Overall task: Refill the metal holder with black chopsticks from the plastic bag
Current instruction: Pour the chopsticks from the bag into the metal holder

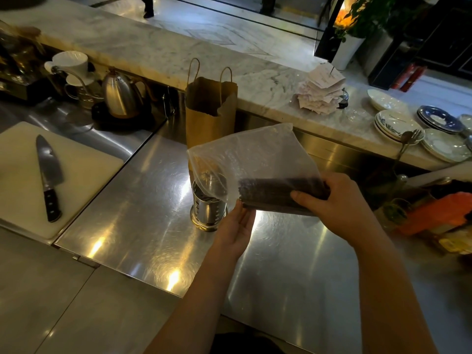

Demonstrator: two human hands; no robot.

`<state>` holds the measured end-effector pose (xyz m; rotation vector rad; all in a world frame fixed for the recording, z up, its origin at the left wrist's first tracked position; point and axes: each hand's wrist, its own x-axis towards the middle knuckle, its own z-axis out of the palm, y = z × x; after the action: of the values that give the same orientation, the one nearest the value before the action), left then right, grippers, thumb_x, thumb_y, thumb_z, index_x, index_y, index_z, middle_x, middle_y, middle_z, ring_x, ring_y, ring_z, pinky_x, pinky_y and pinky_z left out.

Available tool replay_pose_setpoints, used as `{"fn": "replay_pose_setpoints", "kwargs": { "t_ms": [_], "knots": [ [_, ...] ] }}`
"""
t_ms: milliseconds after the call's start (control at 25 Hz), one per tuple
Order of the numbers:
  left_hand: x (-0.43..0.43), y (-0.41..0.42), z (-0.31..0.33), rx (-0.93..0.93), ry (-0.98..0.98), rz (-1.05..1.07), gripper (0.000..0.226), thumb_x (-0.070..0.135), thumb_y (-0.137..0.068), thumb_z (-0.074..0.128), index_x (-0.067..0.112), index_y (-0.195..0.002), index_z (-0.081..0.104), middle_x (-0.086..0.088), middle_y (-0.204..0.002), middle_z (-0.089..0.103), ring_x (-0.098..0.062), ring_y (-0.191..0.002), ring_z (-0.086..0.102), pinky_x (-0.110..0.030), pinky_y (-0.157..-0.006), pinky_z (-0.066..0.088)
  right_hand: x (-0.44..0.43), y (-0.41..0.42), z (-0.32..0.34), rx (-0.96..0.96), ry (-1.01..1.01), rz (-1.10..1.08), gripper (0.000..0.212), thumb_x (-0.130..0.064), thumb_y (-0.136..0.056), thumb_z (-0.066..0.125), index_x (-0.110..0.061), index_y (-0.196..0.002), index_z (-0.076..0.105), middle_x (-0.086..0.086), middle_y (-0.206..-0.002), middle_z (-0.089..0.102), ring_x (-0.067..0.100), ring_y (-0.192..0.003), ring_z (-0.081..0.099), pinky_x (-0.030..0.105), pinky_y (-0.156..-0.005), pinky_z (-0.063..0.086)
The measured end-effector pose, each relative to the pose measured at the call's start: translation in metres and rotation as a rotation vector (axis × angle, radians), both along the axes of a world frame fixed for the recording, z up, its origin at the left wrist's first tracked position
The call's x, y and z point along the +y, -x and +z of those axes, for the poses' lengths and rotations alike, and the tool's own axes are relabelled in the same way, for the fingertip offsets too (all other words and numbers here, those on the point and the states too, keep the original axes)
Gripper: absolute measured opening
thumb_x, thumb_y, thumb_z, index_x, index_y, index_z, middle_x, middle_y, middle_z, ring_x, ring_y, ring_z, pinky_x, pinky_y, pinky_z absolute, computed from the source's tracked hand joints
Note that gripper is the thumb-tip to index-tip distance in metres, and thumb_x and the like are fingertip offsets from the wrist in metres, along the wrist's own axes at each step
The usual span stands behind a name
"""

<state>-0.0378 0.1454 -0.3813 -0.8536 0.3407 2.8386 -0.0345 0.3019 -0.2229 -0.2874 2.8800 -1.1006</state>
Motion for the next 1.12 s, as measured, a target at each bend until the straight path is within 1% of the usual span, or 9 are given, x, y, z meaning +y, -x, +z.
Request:
{"fn": "replay_pose_setpoints", "kwargs": {
  "t_ms": [240,440,480,600,800,880,1000,1120],
  "knots": [
    [0.000,0.003,0.002,0.012,-0.038,0.008,0.018,0.010,-0.095,0.054,-0.001,-0.102,0.066,-0.015,-0.096,0.075,-0.020,-0.085,0.075,-0.030,-0.073,0.061,-0.003,0.002,0.007,0.032,-0.022,0.013,0.022,-0.024,-0.088,0.067,-0.022,-0.110,0.064,-0.022,-0.082,0.055,-0.003,-0.080,0.054,0.012,-0.069,0.039],
    [-0.001,0.005,0.005,0.020,-0.055,0.014,0.024,0.012,-0.094,0.055,-0.002,-0.112,0.064,-0.018,-0.111,0.071,-0.023,-0.097,0.071,-0.032,-0.077,0.061,-0.008,0.006,0.012,0.053,-0.041,0.029,0.023,-0.025,-0.089,0.066,-0.018,-0.111,0.066,-0.005,-0.091,0.063,0.010,-0.085,0.060,0.011,-0.071,0.040],
    [-0.001,0.004,0.005,0.020,-0.054,0.016,0.024,0.012,-0.094,0.055,-0.002,-0.111,0.064,-0.018,-0.111,0.071,-0.023,-0.097,0.072,-0.032,-0.078,0.061,-0.009,0.006,0.013,0.054,-0.042,0.037,0.021,-0.025,-0.089,0.066,-0.019,-0.109,0.066,-0.005,-0.090,0.063,0.010,-0.085,0.061,0.011,-0.071,0.040],
    [-0.001,0.005,0.006,0.013,-0.073,0.024,0.022,0.012,-0.094,0.055,-0.002,-0.108,0.065,-0.017,-0.105,0.073,-0.023,-0.090,0.074,-0.032,-0.077,0.061,-0.011,0.008,0.014,0.054,-0.043,0.043,0.017,-0.025,-0.089,0.066,-0.021,-0.105,0.066,-0.004,-0.090,0.065,0.010,-0.085,0.062,0.013,-0.071,0.042],
    [-0.002,0.004,0.011,0.014,-0.091,0.043,0.020,0.011,-0.095,0.054,-0.001,-0.106,0.066,-0.017,-0.099,0.074,-0.023,-0.086,0.075,-0.031,-0.070,0.062,-0.013,0.009,0.016,0.066,-0.034,0.064,0.012,-0.025,-0.088,0.066,-0.020,-0.099,0.066,-0.001,-0.088,0.067,0.010,-0.084,0.062,0.017,-0.072,0.045],
    [-0.003,0.003,0.011,0.010,-0.087,0.049,0.019,0.011,-0.096,0.054,-0.001,-0.105,0.066,-0.016,-0.096,0.075,-0.022,-0.084,0.075,-0.031,-0.066,0.061,-0.013,0.010,0.015,0.069,-0.028,0.048,0.013,-0.026,-0.089,0.066,-0.022,-0.102,0.066,-0.002,-0.090,0.066,0.009,-0.085,0.061,0.016,-0.072,0.044],
    [-0.004,0.002,0.011,0.008,-0.088,0.056,0.019,0.011,-0.097,0.053,-0.001,-0.105,0.065,-0.016,-0.095,0.076,-0.022,-0.083,0.075,-0.030,-0.063,0.061,-0.014,0.011,0.013,0.050,-0.028,0.053,0.015,-0.027,-0.089,0.066,-0.019,-0.103,0.066,-0.001,-0.090,0.066,0.008,-0.085,0.061,0.016,-0.072,0.044],
    [-0.003,0.002,0.011,0.005,-0.090,0.056,0.019,0.011,-0.097,0.053,-0.001,-0.106,0.064,-0.016,-0.095,0.075,-0.022,-0.083,0.075,-0.030,-0.062,0.060,-0.014,0.011,0.014,0.053,-0.034,0.057,0.011,-0.026,-0.089,0.066,-0.020,-0.097,0.066,-0.003,-0.085,0.065,0.008,-0.082,0.061,0.017,-0.068,0.043]
  ]
}}
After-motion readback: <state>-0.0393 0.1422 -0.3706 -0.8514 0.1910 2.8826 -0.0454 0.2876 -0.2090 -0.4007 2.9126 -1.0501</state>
